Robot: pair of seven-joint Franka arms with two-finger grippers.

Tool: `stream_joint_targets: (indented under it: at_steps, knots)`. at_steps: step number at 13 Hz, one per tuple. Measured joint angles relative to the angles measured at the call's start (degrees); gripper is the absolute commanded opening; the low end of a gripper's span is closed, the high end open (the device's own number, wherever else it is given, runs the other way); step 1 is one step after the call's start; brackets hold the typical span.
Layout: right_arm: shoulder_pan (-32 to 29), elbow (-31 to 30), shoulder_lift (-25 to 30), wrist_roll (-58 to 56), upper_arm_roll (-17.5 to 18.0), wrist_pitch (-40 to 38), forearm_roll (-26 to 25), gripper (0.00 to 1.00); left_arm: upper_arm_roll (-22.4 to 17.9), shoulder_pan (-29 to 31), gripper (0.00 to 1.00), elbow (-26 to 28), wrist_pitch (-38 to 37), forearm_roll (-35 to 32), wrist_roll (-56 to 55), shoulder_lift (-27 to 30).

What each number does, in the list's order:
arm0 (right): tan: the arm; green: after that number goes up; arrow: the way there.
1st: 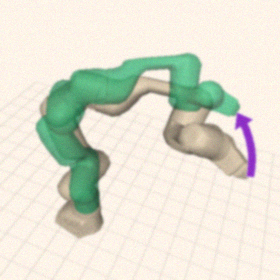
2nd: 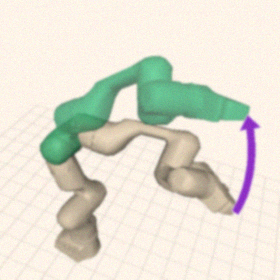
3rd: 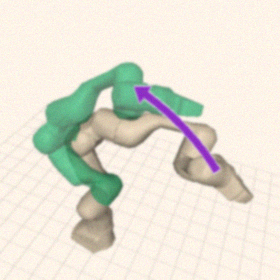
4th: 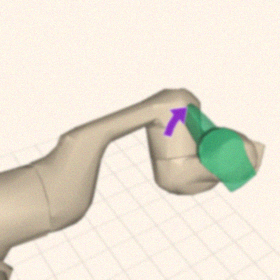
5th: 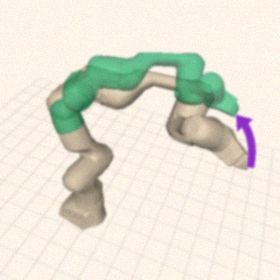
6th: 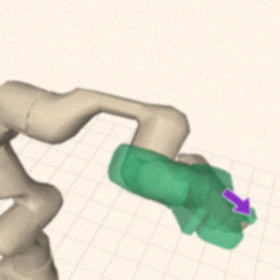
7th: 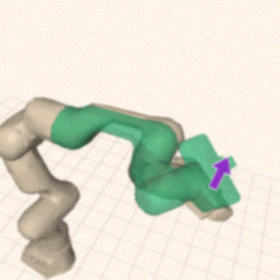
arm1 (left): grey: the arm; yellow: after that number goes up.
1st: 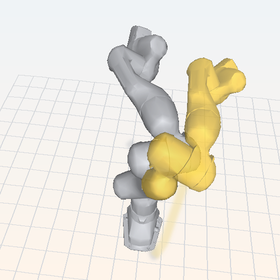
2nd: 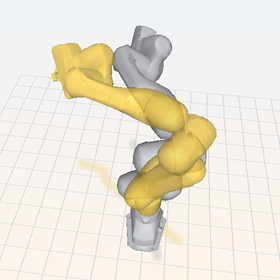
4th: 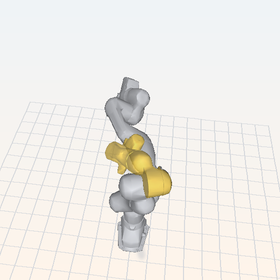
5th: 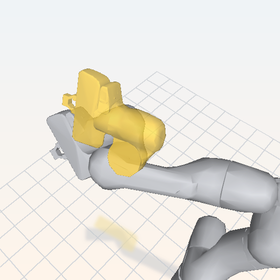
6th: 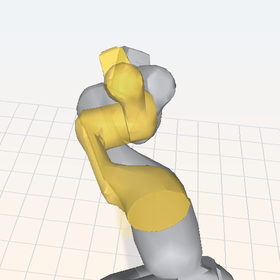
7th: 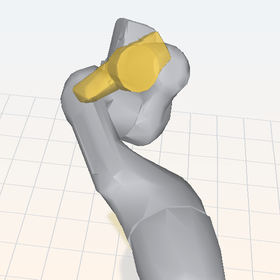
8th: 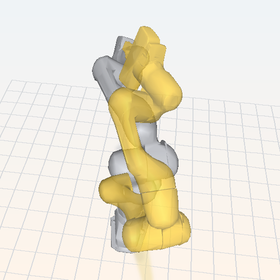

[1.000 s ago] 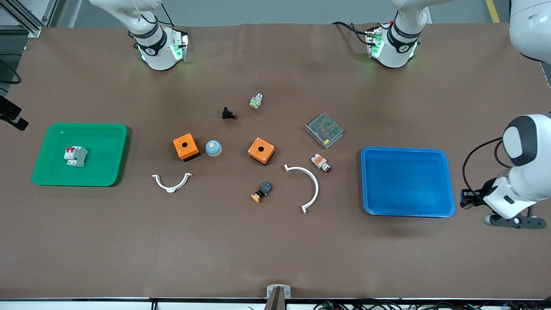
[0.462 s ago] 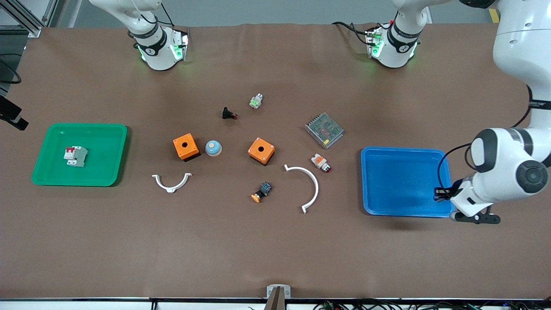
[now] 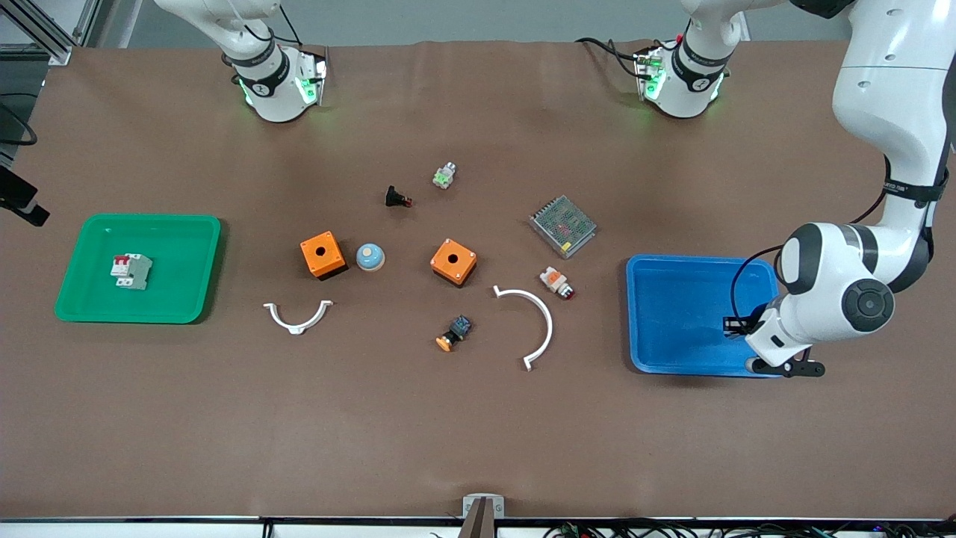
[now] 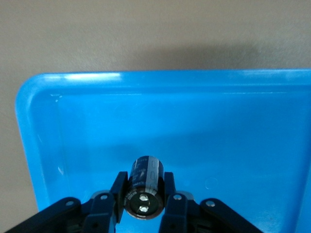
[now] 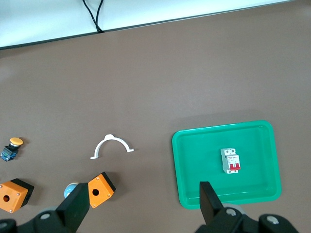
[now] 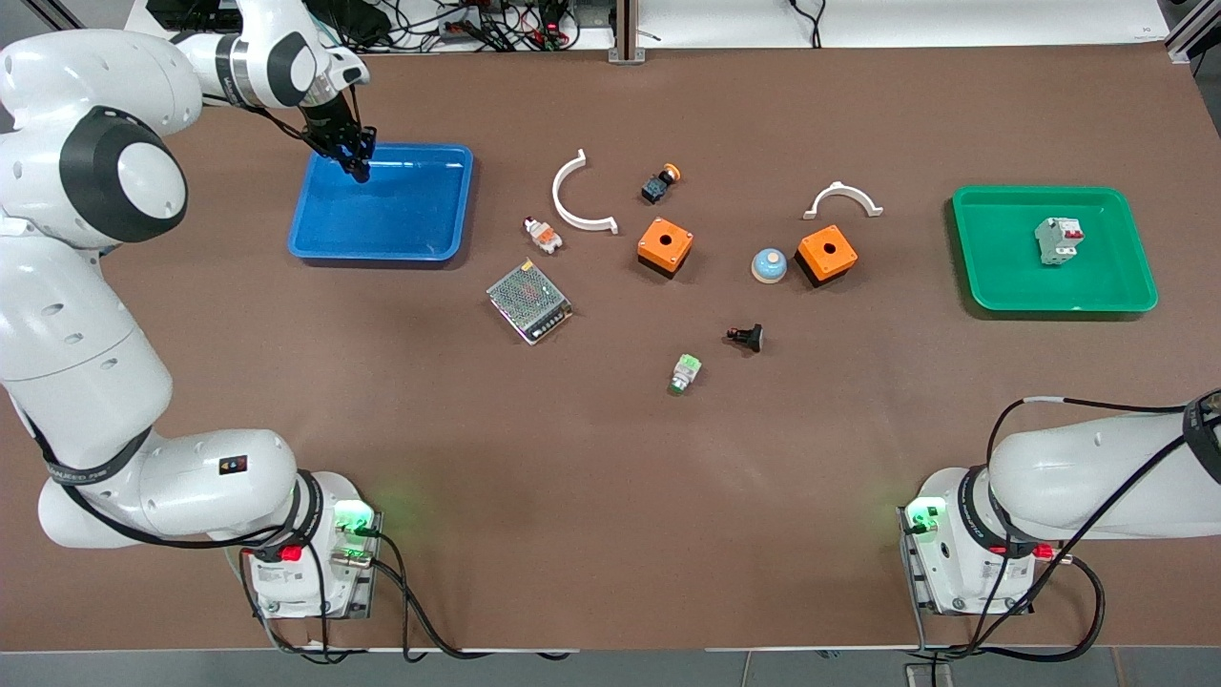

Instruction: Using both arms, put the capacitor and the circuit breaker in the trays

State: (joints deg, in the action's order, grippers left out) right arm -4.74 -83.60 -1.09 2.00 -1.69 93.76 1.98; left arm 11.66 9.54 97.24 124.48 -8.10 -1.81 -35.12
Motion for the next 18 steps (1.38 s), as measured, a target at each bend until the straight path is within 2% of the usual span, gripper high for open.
stream_joint_targets:
  at_steps: [3, 5, 6, 8, 11, 15, 18]
  knots:
    - [0.00, 0.00, 0.00, 0.00, 0.00, 0.00, 0.00, 1.00, -0.02, 0.02, 0.68, 0.50, 0.07, 0.00, -0.01, -0.74]
    - [0.00, 0.00, 0.00, 0.00, 0.00, 0.00, 0.00, 1.00, -0.03, 0.07, 0.87, 0.46, 0.26, 0.00, -0.01, -0.91]
    - [0.00, 0.00, 0.00, 0.00, 0.00, 0.00, 0.00, 1.00, -0.04, 0.11, 1.00, 0.26, 0.31, 0.00, -0.01, -0.90]
    - [0.00, 0.00, 0.00, 0.00, 0.00, 0.00, 0.00, 1.00, -0.08, 0.45, 1.00, -0.91, 0.66, 0.00, -0.01, -0.82]
    - [0.00, 0.00, 0.00, 0.00, 0.00, 0.00, 0.00, 1.00, -0.07, 0.68, 1.00, -5.75, -1.64, 0.00, -0.01, 0.86]
    - [0.00, 0.02, 0.00, 0.00, 0.01, -0.01, 0.00, 1.00, -0.70, 1.15, 1.00, -13.11, -5.46, 0.00, 0.02, 5.92]
    - [0.00, 0.08, 0.00, 0.00, 0.01, -0.01, 0.00, 1.00, -0.77, 3.76, 1.00, -15.54, -7.85, 0.00, 0.15, 10.49]
